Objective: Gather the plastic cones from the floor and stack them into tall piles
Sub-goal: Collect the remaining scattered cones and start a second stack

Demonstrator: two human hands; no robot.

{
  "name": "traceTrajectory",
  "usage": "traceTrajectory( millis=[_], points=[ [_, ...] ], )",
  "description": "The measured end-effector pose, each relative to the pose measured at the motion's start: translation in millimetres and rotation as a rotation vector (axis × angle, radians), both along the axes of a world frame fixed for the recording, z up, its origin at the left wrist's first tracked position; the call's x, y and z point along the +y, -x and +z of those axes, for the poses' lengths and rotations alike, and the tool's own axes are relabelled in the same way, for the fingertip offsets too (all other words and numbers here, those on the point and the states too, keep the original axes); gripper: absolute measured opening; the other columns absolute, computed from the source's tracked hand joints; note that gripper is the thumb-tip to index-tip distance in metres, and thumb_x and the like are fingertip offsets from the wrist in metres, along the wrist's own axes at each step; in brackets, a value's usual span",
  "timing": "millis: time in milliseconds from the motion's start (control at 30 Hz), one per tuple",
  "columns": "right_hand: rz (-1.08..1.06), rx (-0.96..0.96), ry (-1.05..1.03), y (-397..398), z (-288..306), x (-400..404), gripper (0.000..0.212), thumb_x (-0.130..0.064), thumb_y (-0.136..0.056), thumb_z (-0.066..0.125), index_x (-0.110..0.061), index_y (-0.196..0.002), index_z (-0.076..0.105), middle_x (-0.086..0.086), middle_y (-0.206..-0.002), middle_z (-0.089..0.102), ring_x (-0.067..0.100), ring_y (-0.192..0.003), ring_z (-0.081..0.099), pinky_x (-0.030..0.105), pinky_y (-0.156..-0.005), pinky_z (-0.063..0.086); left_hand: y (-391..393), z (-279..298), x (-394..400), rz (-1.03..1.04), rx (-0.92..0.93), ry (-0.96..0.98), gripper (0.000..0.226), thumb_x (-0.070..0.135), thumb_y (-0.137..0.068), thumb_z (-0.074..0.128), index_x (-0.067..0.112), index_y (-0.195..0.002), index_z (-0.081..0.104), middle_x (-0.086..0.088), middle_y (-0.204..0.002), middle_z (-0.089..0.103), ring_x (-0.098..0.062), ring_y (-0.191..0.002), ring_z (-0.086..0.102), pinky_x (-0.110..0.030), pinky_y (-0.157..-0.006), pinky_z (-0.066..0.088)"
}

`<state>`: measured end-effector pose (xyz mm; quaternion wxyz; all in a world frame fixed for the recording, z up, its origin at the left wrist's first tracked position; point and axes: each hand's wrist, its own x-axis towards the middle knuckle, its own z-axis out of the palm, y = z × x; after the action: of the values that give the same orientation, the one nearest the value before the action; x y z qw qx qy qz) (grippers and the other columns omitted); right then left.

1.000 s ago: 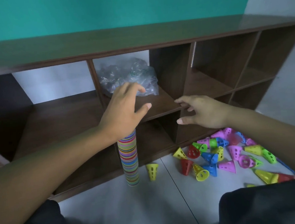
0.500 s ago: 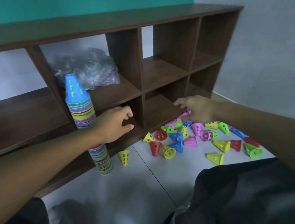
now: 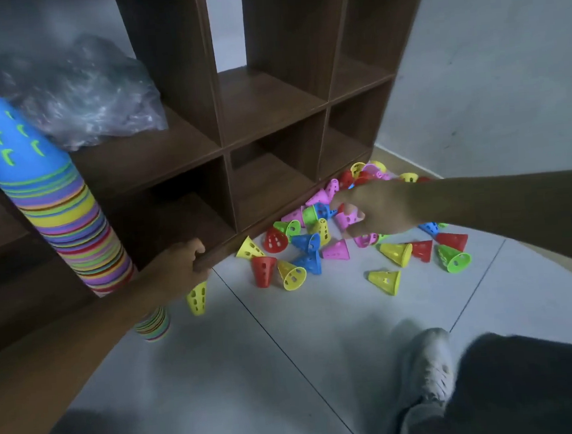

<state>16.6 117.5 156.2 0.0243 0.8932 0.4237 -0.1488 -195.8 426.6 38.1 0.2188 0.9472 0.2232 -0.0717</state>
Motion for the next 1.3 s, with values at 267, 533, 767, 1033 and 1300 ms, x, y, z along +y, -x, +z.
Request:
traceTrajectory(
  millis=[267, 533, 767, 1033, 1300],
  points=[
    [0.067, 0.033, 0.096, -58.9, -103.2, 6.7, 0.068, -0.061, -0.079, 0.072, -0.033, -0.138, 0.051, -0.005, -0.123, 0.065, 0.020, -0.108, 0.063, 0.035, -0.089, 0.051, -31.0, -117.2, 11.0, 0.236, 0.126, 0.003, 0.079, 0.036, -0.093, 0.067, 0.010, -0.156, 0.025, -0.017, -0.158, 0.020, -0.039, -0.136, 0.042, -0.041, -0.110, 0.039],
    [0.115, 0.140, 0.038, -69.9, -121.2, -0.2, 0.061, -0.048, -0.089, 0.069, -0.027, -0.143, 0.049, -0.003, -0.132, 0.058, 0.020, -0.118, 0.057, 0.036, -0.099, 0.047, -25.8, -186.3, -2.9, 0.279, 0.166, -0.139, 0.079, 0.030, -0.089, 0.073, 0.017, -0.154, 0.031, -0.018, -0.160, 0.020, -0.044, -0.141, 0.032, -0.046, -0.109, 0.036],
    [0.068, 0.259, -0.032, -68.6, -144.1, -22.5, 0.054, -0.043, -0.090, 0.070, -0.035, -0.139, 0.049, 0.001, -0.129, 0.056, 0.021, -0.116, 0.057, 0.042, -0.099, 0.048, -20.1, -214.6, -17.9, 0.369, -0.045, -0.001, 0.067, 0.019, -0.076, 0.086, 0.008, -0.130, 0.049, -0.024, -0.130, 0.045, -0.043, -0.111, 0.052, -0.049, -0.090, 0.049],
    [-0.103, 0.276, -0.120, -91.7, -211.7, -50.1, 0.057, -0.037, -0.091, 0.071, -0.020, -0.142, 0.051, 0.005, -0.142, 0.056, 0.021, -0.130, 0.051, 0.030, -0.105, 0.037, -43.3, -207.6, -97.3, 0.419, -0.313, 0.238, 0.060, 0.001, -0.065, 0.084, 0.009, -0.114, 0.049, -0.010, -0.112, 0.047, -0.019, -0.096, 0.045, -0.028, -0.075, 0.038],
    [-0.311, 0.276, -0.077, -113.3, -260.0, -98.4, 0.057, -0.036, -0.091, 0.071, -0.020, -0.141, 0.051, 0.010, -0.140, 0.056, 0.027, -0.134, 0.045, 0.033, -0.106, 0.036, -87.7, -196.5, -191.6, 0.483, -0.407, 0.556, 0.073, 0.010, -0.066, 0.086, 0.026, -0.124, 0.046, -0.002, -0.117, 0.059, -0.018, -0.087, 0.066, -0.030, -0.071, 0.057]
  ],
)
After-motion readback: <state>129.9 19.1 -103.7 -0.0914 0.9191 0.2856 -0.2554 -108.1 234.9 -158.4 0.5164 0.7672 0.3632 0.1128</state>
